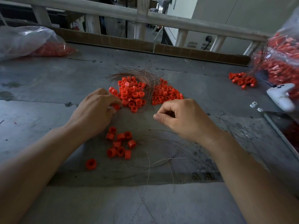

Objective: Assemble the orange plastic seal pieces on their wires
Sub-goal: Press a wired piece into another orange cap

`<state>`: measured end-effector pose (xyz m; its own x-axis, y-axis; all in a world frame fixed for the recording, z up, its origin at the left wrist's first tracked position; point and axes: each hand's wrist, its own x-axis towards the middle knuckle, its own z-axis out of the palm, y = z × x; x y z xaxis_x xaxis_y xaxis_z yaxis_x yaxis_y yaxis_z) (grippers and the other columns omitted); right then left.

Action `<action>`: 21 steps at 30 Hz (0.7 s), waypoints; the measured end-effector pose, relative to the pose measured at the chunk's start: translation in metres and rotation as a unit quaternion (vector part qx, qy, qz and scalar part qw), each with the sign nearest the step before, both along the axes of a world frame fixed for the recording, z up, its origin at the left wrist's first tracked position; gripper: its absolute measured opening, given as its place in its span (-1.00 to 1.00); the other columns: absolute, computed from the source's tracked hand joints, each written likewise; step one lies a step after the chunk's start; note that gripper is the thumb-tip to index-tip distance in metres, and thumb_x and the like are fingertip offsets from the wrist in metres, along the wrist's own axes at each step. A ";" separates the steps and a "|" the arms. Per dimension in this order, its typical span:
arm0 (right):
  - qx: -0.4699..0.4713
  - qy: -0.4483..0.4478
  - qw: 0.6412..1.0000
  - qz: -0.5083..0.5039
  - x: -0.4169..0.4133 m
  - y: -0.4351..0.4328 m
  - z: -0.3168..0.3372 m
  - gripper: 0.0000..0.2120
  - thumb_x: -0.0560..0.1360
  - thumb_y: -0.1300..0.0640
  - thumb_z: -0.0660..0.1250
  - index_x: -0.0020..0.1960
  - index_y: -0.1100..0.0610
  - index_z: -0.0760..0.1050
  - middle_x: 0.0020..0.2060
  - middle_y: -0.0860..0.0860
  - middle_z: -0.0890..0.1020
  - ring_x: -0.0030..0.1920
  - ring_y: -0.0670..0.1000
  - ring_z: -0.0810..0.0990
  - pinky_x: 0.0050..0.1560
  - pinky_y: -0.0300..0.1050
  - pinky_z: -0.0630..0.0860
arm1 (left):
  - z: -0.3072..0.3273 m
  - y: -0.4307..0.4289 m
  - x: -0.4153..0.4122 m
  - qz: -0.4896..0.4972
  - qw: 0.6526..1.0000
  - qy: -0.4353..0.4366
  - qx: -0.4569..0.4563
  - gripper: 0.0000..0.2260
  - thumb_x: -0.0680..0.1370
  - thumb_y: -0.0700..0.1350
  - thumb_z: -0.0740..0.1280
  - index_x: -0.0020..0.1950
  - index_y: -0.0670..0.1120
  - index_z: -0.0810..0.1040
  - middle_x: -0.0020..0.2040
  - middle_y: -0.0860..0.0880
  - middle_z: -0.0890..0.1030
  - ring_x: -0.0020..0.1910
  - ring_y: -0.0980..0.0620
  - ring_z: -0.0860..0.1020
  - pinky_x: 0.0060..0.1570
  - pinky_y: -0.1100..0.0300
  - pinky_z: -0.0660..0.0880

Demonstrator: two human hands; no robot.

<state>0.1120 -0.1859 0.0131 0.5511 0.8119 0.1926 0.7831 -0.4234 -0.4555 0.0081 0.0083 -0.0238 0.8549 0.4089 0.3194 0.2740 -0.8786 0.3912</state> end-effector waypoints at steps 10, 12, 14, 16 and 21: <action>-0.010 -0.011 0.996 -0.083 0.020 0.001 -0.008 -0.87 0.49 0.05 0.32 -0.12 0.09 0.58 -0.25 -0.05 0.60 -0.23 -0.07 0.54 -0.16 -0.20 0.46 | 0.011 -0.007 -0.004 0.053 0.991 -0.084 -0.090 -0.80 0.34 -0.16 0.46 -0.35 0.07 0.49 -0.35 0.17 0.52 -0.33 0.23 0.46 -0.43 0.50 0.32; -0.009 -0.014 0.997 -0.076 0.022 0.004 -0.012 -0.85 0.50 0.07 0.31 -0.03 0.11 0.59 -0.14 -0.05 0.57 -0.11 -0.07 0.52 -0.02 -0.20 0.44 | 0.013 -0.011 -0.005 0.046 0.987 -0.096 -0.119 -0.80 0.33 -0.19 0.47 -0.35 0.06 0.50 -0.36 0.15 0.54 -0.33 0.22 0.49 -0.41 0.59 0.31; -0.013 -0.025 0.998 -0.048 0.022 0.009 -0.015 -0.77 0.50 0.06 0.30 0.10 0.13 0.57 0.07 -0.01 0.54 0.11 -0.05 0.47 0.13 -0.32 0.29 | 0.013 -0.014 -0.006 0.034 0.987 -0.092 -0.128 -0.80 0.33 -0.20 0.47 -0.34 0.06 0.51 -0.35 0.15 0.56 -0.32 0.22 0.52 -0.38 0.61 0.31; -0.025 -0.042 0.999 -0.011 0.020 0.015 -0.018 -0.66 0.51 -0.01 0.26 0.22 0.13 0.51 0.30 0.01 0.42 0.32 -0.04 0.31 0.19 -0.40 0.08 | 0.013 -0.015 -0.006 0.027 0.986 -0.091 -0.136 -0.81 0.34 -0.21 0.46 -0.33 0.05 0.52 -0.35 0.14 0.58 -0.33 0.22 0.53 -0.37 0.60 0.32; -0.070 -0.046 0.995 0.050 0.014 0.028 -0.024 -0.46 0.51 -0.16 0.13 0.35 0.14 0.37 0.50 -0.01 0.04 0.48 -0.05 -0.04 0.39 -0.17 -0.10 | 0.014 -0.018 -0.008 -0.013 0.982 -0.094 -0.164 -0.79 0.35 -0.21 0.46 -0.29 0.08 0.52 -0.31 0.15 0.59 -0.24 0.35 0.53 -0.32 0.60 0.37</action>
